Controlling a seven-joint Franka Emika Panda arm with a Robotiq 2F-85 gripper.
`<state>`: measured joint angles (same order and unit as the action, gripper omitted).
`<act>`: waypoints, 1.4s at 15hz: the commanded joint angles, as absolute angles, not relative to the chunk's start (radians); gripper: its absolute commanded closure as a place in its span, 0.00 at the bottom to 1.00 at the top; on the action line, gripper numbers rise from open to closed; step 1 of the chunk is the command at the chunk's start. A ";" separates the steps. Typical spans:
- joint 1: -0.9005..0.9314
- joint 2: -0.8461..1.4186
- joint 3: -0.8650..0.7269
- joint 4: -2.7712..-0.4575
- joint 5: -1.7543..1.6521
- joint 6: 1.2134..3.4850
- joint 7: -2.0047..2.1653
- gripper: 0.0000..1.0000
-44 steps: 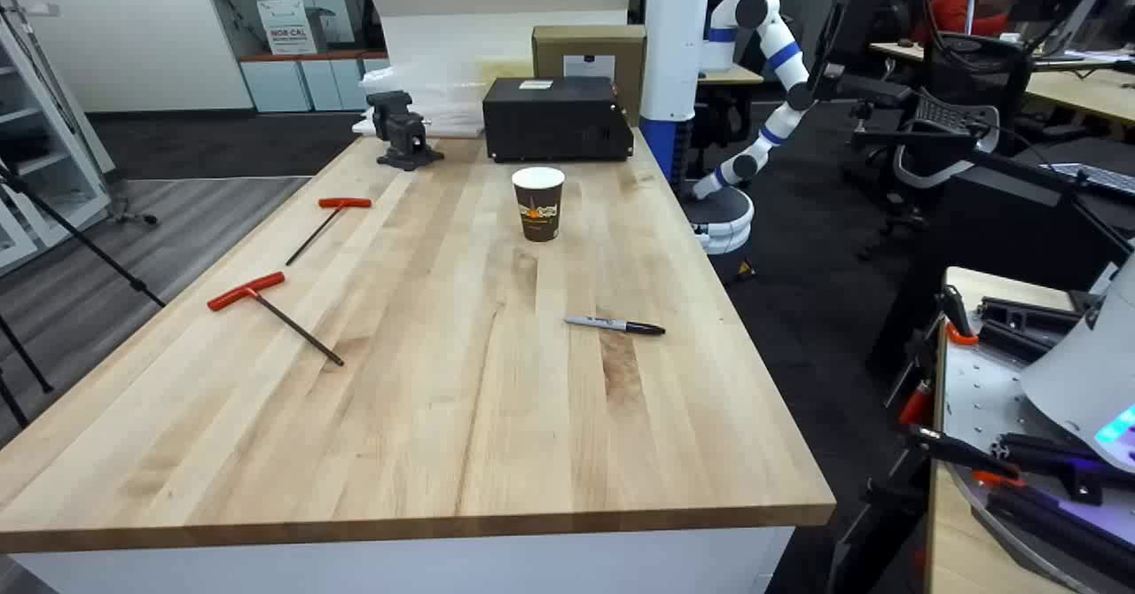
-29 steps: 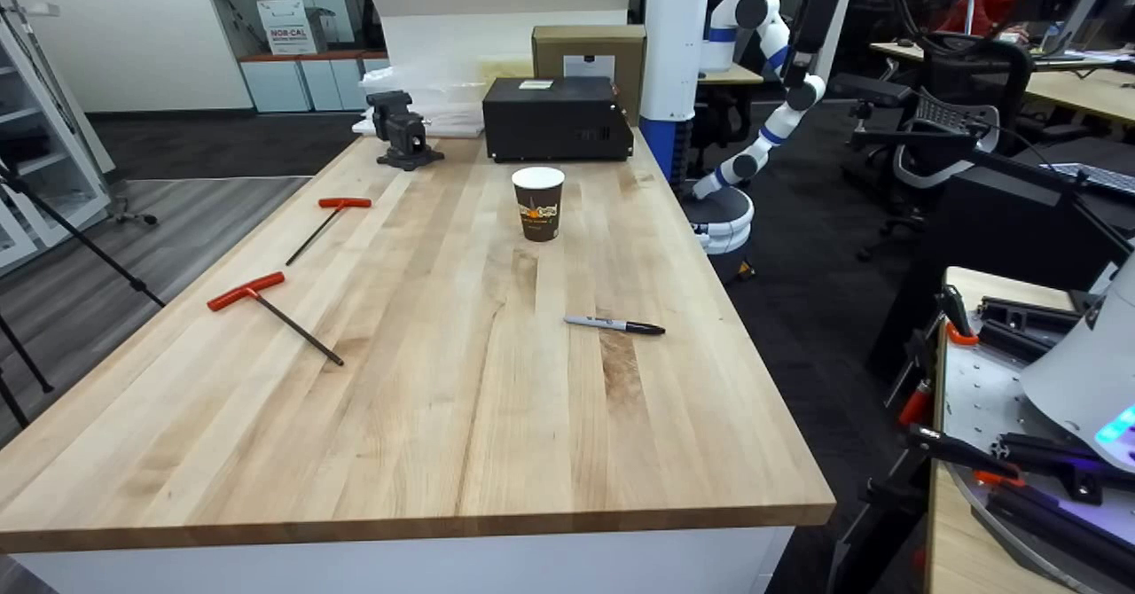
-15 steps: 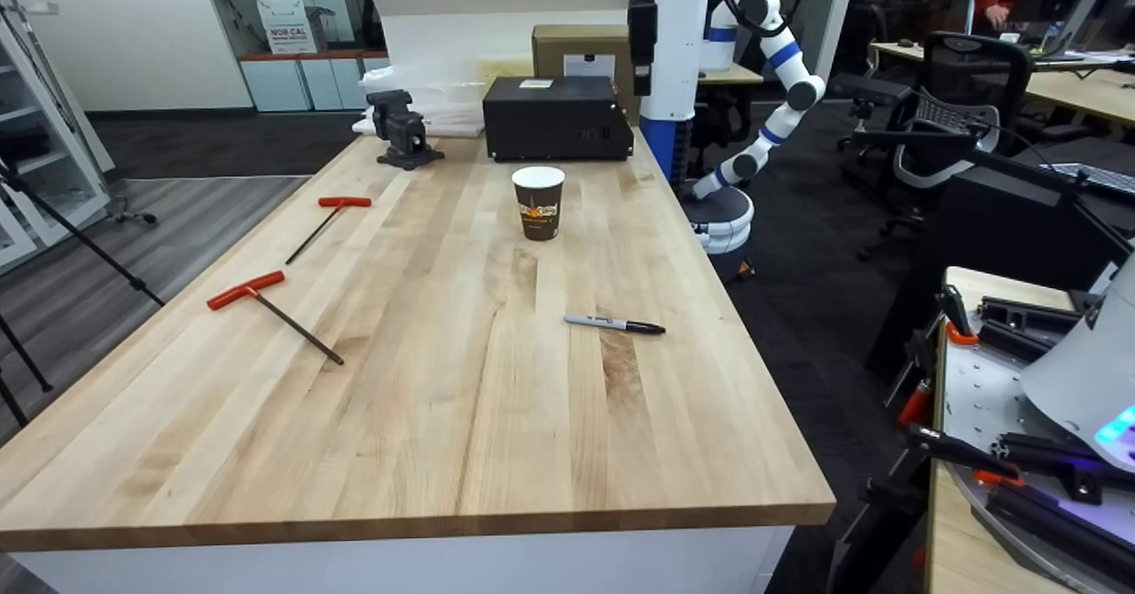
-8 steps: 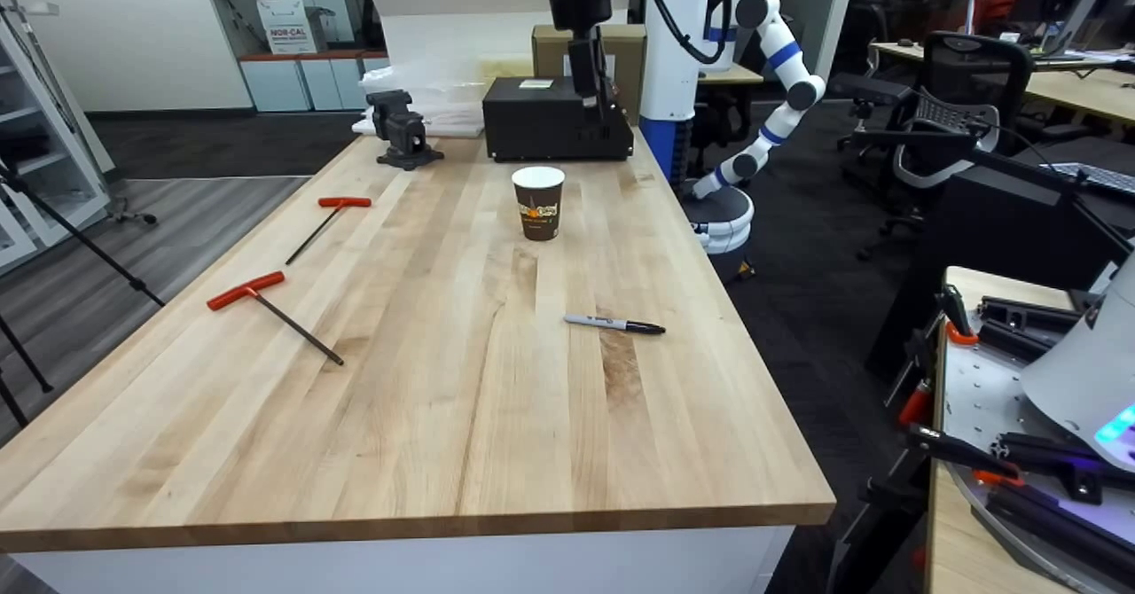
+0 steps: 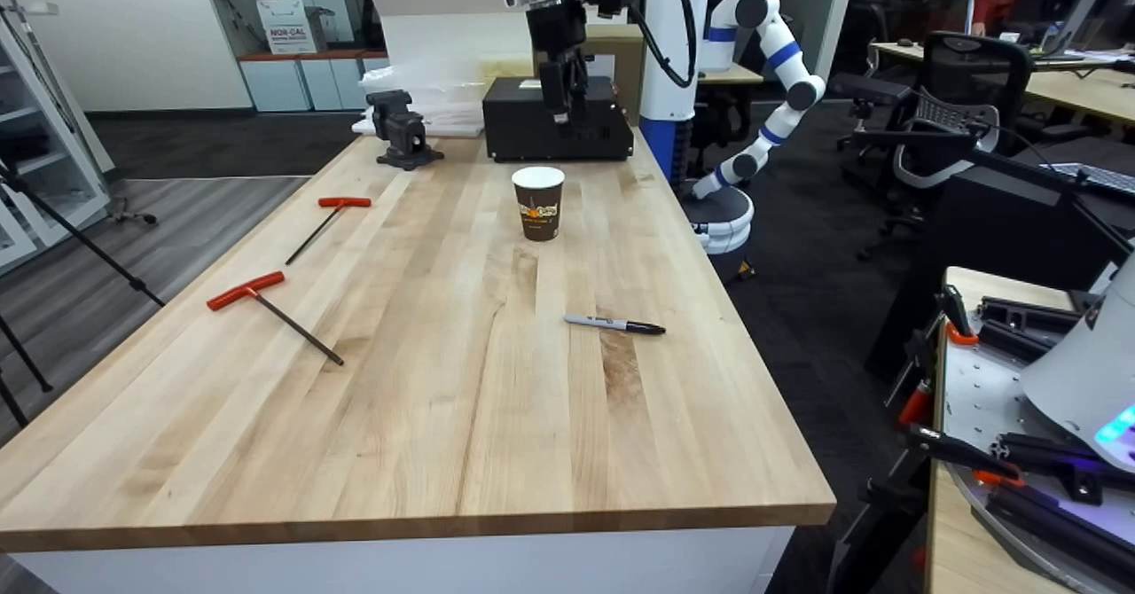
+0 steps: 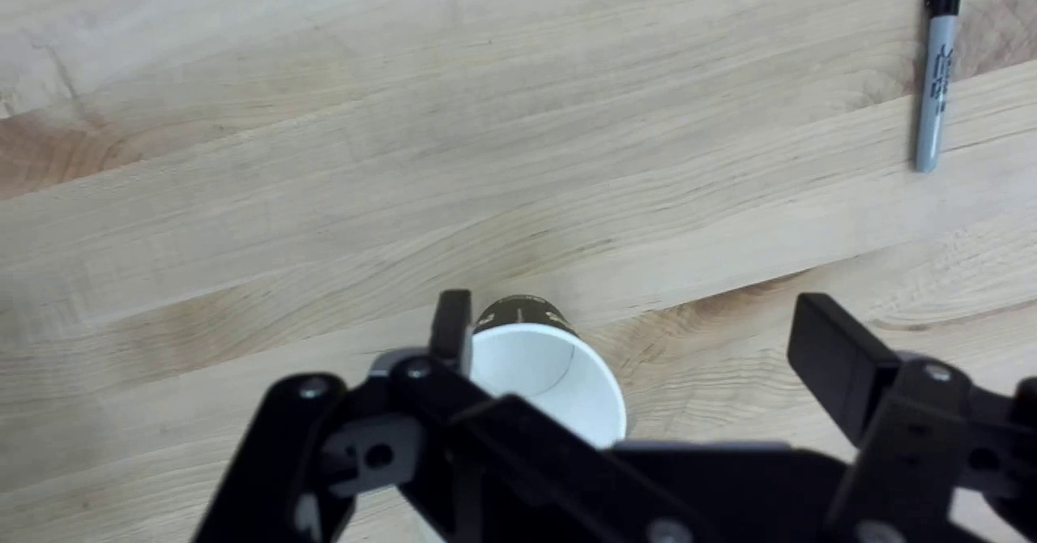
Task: Move the cup to the left side of the black sharpie and put the sharpie in it
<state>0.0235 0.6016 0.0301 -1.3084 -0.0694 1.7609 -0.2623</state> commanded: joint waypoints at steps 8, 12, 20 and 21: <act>0.036 0.621 -0.002 -1.353 -0.104 2.032 -0.089 0.00; 0.041 0.683 -0.008 -1.329 -0.111 2.032 -0.044 0.00; 0.037 0.772 -0.030 -1.285 -0.110 2.070 0.000 0.00; 0.038 0.781 -0.033 -1.275 -0.110 2.068 0.004 0.00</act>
